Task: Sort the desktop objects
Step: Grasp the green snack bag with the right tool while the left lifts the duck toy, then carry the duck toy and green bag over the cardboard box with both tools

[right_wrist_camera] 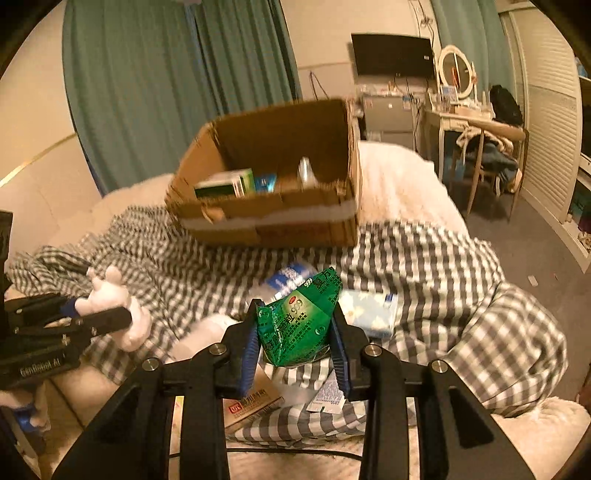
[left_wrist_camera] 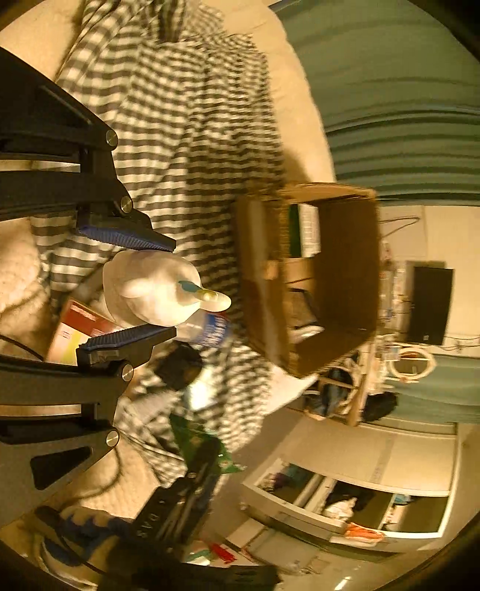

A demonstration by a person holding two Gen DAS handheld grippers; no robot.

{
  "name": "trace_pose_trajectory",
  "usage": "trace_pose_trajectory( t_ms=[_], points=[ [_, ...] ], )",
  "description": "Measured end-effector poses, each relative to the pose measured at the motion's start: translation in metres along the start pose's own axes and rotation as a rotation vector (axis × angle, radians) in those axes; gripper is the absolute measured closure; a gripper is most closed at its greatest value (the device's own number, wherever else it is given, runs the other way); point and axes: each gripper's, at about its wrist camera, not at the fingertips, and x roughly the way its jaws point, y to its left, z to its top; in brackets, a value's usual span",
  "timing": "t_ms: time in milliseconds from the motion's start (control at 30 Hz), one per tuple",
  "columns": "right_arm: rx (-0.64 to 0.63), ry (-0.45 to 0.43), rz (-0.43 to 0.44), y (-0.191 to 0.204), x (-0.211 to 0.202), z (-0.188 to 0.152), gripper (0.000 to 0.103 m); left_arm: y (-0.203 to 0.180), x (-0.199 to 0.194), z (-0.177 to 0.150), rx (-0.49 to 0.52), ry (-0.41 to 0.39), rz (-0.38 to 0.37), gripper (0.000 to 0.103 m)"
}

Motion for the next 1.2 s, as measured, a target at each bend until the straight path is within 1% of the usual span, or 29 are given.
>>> trace_pose_trajectory(
  t_ms=[133,300,533,633,767,900,1200],
  points=[
    [0.009,-0.052,0.004,-0.004,-0.021,0.015,0.070,-0.004,-0.014,0.023,-0.007,-0.072,0.002,0.063],
    [0.018,-0.113,0.019,-0.008,-0.040,0.042,0.070,-0.008,-0.028,0.050,-0.016,-0.157,0.016,0.063],
    [-0.017,-0.188,0.040,0.000,-0.056,0.084,0.070,-0.006,-0.038,0.088,-0.035,-0.255,0.039,0.063],
    [-0.041,-0.227,0.056,0.005,-0.061,0.107,0.070,-0.003,-0.039,0.105,-0.042,-0.286,0.048,0.063],
    [-0.067,-0.265,0.075,0.013,-0.061,0.132,0.070,-0.002,-0.036,0.124,-0.031,-0.313,0.052,0.063],
    [-0.087,-0.290,0.090,0.020,-0.055,0.153,0.070,-0.002,-0.025,0.146,-0.020,-0.325,0.055,0.063],
    [-0.115,-0.324,0.107,0.022,-0.030,0.196,0.070,0.015,0.007,0.189,-0.053,-0.340,0.078,0.063]
  ],
)
